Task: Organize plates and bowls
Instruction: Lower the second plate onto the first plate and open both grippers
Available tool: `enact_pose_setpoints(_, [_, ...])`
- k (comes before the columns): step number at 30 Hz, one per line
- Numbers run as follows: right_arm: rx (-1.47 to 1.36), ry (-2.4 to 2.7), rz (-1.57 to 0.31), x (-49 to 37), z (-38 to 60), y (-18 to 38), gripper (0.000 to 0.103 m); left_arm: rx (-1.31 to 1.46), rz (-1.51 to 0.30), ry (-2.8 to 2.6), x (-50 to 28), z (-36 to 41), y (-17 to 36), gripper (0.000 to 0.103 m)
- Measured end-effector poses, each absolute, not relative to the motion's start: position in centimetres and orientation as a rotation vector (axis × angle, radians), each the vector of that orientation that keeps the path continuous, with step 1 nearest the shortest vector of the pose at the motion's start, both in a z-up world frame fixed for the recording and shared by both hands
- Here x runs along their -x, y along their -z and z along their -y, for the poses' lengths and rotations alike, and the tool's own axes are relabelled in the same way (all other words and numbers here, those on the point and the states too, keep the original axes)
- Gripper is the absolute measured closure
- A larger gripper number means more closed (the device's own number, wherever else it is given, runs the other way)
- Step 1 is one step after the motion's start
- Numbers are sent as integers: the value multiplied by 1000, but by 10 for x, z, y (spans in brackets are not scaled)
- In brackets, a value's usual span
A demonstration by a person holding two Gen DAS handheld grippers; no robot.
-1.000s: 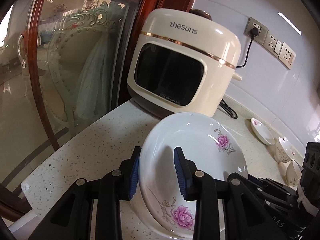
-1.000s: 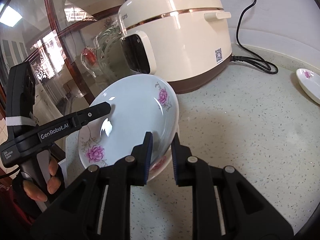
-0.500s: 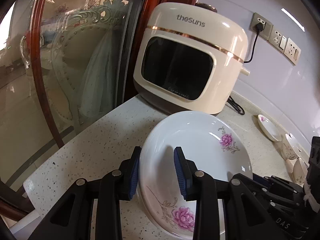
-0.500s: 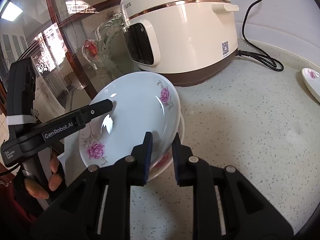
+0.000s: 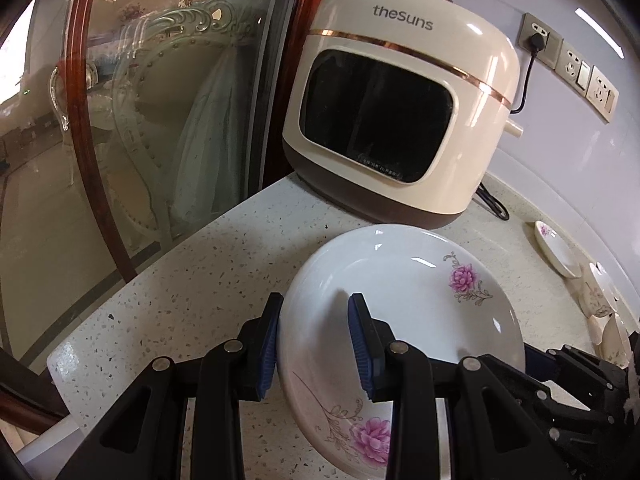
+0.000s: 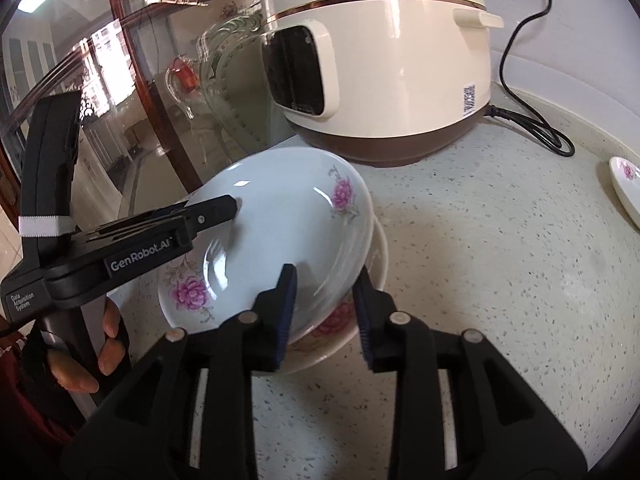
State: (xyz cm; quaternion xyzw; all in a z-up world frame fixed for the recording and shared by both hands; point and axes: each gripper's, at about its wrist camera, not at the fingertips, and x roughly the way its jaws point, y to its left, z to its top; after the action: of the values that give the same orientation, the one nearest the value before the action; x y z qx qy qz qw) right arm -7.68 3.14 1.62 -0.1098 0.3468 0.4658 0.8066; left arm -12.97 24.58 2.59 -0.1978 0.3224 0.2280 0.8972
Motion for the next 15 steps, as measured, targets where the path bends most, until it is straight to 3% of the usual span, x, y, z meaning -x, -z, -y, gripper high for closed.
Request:
enact_pose_setpoints(6, [217, -996, -743, 76, -29, -16, 65, 405, -686, -477, 128, -247, -25, 66])
enact_pose_setpoints(11, [208, -980, -731, 77, -26, -18, 61, 437, -695, -503, 131, -253, -23, 55])
enact_pose_setpoints(15, [248, -942, -680, 84, -26, -21, 47, 415, -702, -495, 128, -250, -23, 55])
